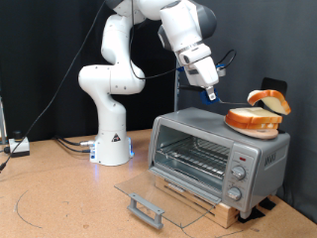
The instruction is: Make a piece of toast with the oven
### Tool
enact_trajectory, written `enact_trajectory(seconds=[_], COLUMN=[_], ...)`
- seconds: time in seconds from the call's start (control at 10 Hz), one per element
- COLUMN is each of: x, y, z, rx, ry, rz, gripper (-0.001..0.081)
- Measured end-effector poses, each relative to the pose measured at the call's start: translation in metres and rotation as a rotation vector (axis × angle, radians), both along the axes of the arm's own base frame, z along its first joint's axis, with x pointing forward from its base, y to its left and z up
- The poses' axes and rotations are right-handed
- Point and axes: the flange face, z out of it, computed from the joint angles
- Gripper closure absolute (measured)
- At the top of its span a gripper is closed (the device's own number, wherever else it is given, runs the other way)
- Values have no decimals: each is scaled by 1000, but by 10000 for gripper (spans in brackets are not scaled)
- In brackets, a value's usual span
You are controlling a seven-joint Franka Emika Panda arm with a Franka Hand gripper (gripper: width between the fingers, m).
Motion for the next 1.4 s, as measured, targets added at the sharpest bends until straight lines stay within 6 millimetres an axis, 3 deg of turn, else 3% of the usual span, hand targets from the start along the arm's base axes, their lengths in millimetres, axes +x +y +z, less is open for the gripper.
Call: enact_trajectory(seconds=[0.5,0.8,1.0,1.4], x=[9,14,12,1], y=[26,38,37,16], z=[23,26,21,-5], rx=[37,53,19,-36], ry=[-13,9,80,174], rz=[0,0,10,5], gripper=[411,411,411,411])
